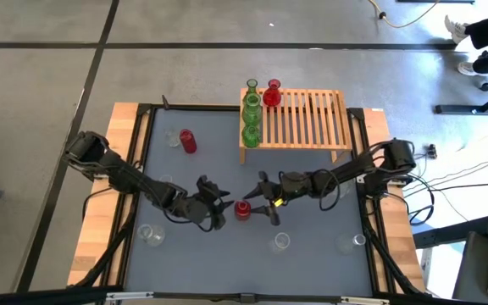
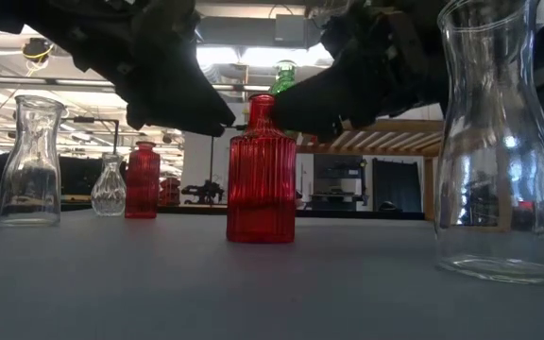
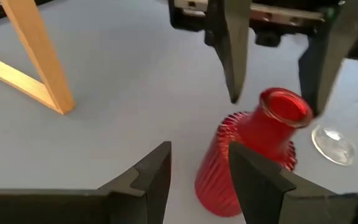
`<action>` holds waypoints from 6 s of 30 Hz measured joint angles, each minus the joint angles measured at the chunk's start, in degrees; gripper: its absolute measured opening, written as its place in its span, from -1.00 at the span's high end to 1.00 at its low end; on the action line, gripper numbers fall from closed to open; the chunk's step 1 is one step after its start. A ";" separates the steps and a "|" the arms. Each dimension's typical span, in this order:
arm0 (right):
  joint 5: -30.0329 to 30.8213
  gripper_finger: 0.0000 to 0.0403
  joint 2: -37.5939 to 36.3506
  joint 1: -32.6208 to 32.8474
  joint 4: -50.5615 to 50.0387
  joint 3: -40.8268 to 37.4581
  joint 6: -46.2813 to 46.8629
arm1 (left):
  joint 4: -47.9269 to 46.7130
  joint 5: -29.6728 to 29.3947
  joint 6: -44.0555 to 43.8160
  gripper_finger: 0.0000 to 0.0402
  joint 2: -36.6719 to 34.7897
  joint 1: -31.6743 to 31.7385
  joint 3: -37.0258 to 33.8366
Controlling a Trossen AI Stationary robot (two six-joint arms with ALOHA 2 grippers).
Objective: Sort vases onto shelf
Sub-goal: Put the bottom red vase on the shelf, aligned with the other red vase, then put the red vase on the shelf, aligned with the other red vases
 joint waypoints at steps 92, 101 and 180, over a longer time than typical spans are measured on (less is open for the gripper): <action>13.20 0.49 -27.10 -33.22 -34.29 12.74 -8.45 | 1.14 -0.29 -0.48 0.24 0.07 -1.72 0.00; 13.18 0.49 -26.41 -34.27 -33.68 12.83 -8.04 | 1.14 -0.29 -0.52 0.24 0.07 -1.70 0.01; 8.00 0.05 -53.66 -20.38 -69.87 17.36 -12.85 | -15.25 4.70 8.47 0.24 -9.95 1.49 9.87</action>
